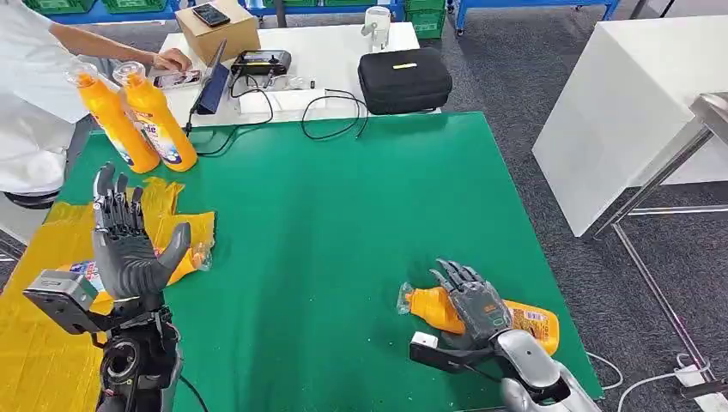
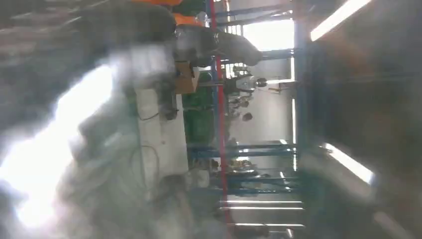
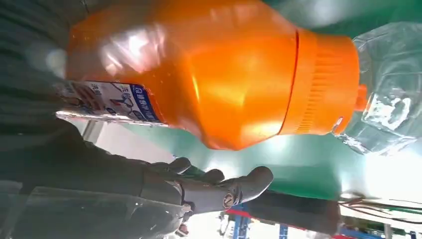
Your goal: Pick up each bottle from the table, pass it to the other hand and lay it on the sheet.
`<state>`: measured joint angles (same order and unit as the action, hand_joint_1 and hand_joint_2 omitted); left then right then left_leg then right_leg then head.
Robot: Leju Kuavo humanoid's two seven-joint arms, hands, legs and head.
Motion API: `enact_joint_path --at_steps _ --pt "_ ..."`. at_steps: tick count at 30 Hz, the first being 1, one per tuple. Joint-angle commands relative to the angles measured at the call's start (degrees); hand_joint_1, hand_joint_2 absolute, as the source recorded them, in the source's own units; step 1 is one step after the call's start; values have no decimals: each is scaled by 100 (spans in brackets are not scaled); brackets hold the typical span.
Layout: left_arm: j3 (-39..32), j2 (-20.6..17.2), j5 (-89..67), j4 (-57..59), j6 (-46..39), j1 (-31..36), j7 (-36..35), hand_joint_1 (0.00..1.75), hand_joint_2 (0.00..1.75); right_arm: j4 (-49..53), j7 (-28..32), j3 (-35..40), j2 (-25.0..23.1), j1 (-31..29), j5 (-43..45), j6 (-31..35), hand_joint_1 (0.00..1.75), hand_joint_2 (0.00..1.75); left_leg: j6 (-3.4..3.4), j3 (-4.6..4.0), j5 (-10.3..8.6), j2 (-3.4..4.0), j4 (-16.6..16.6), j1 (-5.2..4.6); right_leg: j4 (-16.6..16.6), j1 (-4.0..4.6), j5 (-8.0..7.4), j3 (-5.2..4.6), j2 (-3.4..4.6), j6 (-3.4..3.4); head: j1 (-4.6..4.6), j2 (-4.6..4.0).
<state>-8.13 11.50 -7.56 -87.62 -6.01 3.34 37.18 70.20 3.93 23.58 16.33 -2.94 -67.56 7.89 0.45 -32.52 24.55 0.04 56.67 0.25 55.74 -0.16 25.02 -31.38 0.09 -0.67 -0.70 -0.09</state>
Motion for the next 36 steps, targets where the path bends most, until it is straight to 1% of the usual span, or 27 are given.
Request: enact_joint_path --at_steps 1,4,5,6,8,9,11,13,14,17,18,19,20,21,24,25,27,30,36 --pt "-222 111 9 264 8 191 -25 0 175 -810 -71 -121 -198 -30 -57 -32 0 175 1 -6 -9 -12 0 6 -10 6 -10 3 -13 -6 2 -2" --pt "-222 111 9 264 8 191 -25 0 175 -810 -71 -121 -198 -30 -57 -32 0 175 6 -7 -14 -9 1 7 -10 6 -16 2 -10 -9 2 0" --pt "-222 111 9 264 8 191 -25 0 175 -810 -71 -121 -198 -30 -57 -32 0 175 6 -38 -20 -12 9 15 -12 14 -27 -23 -14 -12 2 0" --pt "-222 111 9 264 8 191 -25 0 175 -810 -71 -121 -198 -30 -57 -32 0 175 10 -5 -16 -7 0 6 -10 6 -25 3 -9 3 2 0" --pt "-222 111 9 264 8 191 -25 0 175 -810 -71 -121 -198 -30 -57 -32 0 175 10 -16 -21 -8 3 9 -11 8 -30 -7 -10 1 2 0" --pt "-222 111 9 264 8 191 -25 0 175 -810 -71 -121 -198 -30 -57 -32 0 175 11 1 -16 -4 1 4 -8 4 -26 6 -4 1 2 0" --pt "-222 111 9 264 8 191 -25 0 175 -810 -71 -121 -198 -30 -57 -32 0 175 11 -22 -23 -10 5 10 -11 10 -34 -12 -9 -1 2 0" --pt "-242 121 0 296 -1 195 -30 0 175 -768 -37 -265 -293 -12 -211 52 0 175 11 -31 -26 -12 6 12 -12 11 -37 -18 -11 -3 2 0" --pt "-236 115 -22 304 -6 199 -33 0 175 -737 -30 -276 -308 -10 -249 117 0 175 12 -11 -24 -8 2 9 -11 8 -33 -2 -6 -1 2 0" --pt "-217 141 -156 324 -80 221 -43 0 175 -459 38 -485 -603 -24 -405 671 0 175 13 -2 -23 1 2 5 -6 5 -32 1 5 -1 2 -2" --pt "-215 151 -156 320 -84 224 -43 0 175 -307 43 -534 -681 -11 -433 717 0 175 12 -15 -26 1 4 7 -6 7 -37 -11 5 -2 2 0" --pt "-215 154 -156 319 -85 223 -43 0 175 -255 46 -549 -720 -17 -437 710 0 175 14 -9 -26 2 3 4 -3 3 -34 -6 6 -2 2 0" --pt "-216 158 -167 301 -100 211 -54 0 175 -165 -11 -536 -701 8 -528 624 0 175 15 -6 -25 2 3 2 -2 2 -32 -4 7 -2 2 0" --pt "-225 158 -169 291 -108 197 -56 0 175 -110 -31 -561 -706 29 -569 540 0 175 17 -20 -31 4 5 5 -2 5 -35 -15 9 -3 2 0" --pt "-280 147 -170 243 -94 130 -48 0 175 6 -6 -520 -577 101 -576 352 0 175 15 -25 -34 3 4 1 -1 1 -33 -19 9 -9 2 0" --pt "-362 141 -163 213 -142 48 -67 0 175 215 -73 -499 -343 203 -444 92 0 175 14 -29 -33 0 5 3 -2 2 -32 -21 6 -9 2 0" --pt "-459 152 -119 198 -122 -17 -54 0 175 390 -100 -582 -170 321 -386 20 0 175 15 -30 -29 -3 6 1 -2 1 -27 -19 4 -12 2 0" --pt "-529 183 -115 199 -106 -18 -38 0 175 501 -122 -664 -92 374 -352 -62 0 175 18 -32 -31 -6 4 -4 -1 -5 -25 -22 0 -15 0 0" --pt "-553 189 -123 225 -81 6 -34 0 175 728 -211 -957 145 431 -205 -211 0 175 18 -67 -30 -10 10 -1 0 -2 -26 -49 -1 -17 2 -2"
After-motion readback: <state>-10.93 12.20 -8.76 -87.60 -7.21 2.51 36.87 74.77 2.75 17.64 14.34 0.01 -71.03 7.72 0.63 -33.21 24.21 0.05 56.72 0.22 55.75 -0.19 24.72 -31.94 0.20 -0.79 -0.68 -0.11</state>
